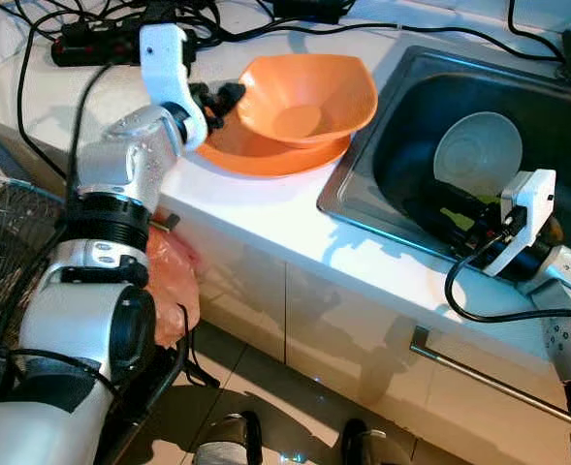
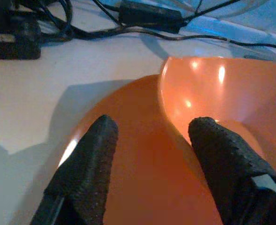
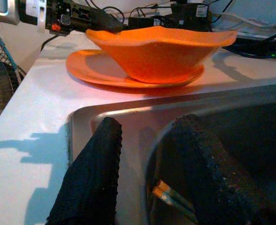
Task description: Kitchen organization
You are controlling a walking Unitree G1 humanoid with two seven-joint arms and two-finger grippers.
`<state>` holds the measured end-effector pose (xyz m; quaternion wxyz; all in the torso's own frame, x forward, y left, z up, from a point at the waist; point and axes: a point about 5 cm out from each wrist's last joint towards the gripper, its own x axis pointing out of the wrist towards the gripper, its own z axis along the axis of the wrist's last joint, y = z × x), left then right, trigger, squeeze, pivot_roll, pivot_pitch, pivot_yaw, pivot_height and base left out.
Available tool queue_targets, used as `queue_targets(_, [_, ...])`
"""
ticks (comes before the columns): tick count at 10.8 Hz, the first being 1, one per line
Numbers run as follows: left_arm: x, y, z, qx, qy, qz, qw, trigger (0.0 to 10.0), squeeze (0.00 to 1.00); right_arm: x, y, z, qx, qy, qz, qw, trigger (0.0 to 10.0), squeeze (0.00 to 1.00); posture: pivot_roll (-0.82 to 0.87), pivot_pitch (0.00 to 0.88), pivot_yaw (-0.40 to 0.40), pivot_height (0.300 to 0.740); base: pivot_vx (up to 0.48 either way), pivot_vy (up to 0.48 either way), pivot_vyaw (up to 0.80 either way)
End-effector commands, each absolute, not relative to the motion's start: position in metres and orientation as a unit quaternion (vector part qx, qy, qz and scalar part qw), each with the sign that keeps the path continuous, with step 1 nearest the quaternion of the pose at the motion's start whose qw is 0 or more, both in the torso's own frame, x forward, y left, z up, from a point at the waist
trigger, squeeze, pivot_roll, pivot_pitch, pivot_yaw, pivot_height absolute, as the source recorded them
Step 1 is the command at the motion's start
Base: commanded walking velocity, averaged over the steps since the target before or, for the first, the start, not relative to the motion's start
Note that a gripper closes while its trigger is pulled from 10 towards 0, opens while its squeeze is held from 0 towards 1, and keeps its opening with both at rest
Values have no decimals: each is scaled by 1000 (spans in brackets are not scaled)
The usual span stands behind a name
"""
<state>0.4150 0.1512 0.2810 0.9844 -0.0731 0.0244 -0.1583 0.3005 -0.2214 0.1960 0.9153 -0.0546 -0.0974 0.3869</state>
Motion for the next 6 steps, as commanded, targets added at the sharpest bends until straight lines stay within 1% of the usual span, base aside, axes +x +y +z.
queue_targets(1, [416, 149, 292, -77, 12, -167, 983, 10000, 0, 298, -221, 189, -54, -79, 391, 915, 10000, 0, 23, 189, 71, 740, 0, 0, 0])
queue_targets(6, [417, 137, 279, -99, 43, -193, 975, 10000, 0, 298, -218, 187, -52, -78, 394, 914, 10000, 0, 20, 173, 76, 740, 0, 0, 0])
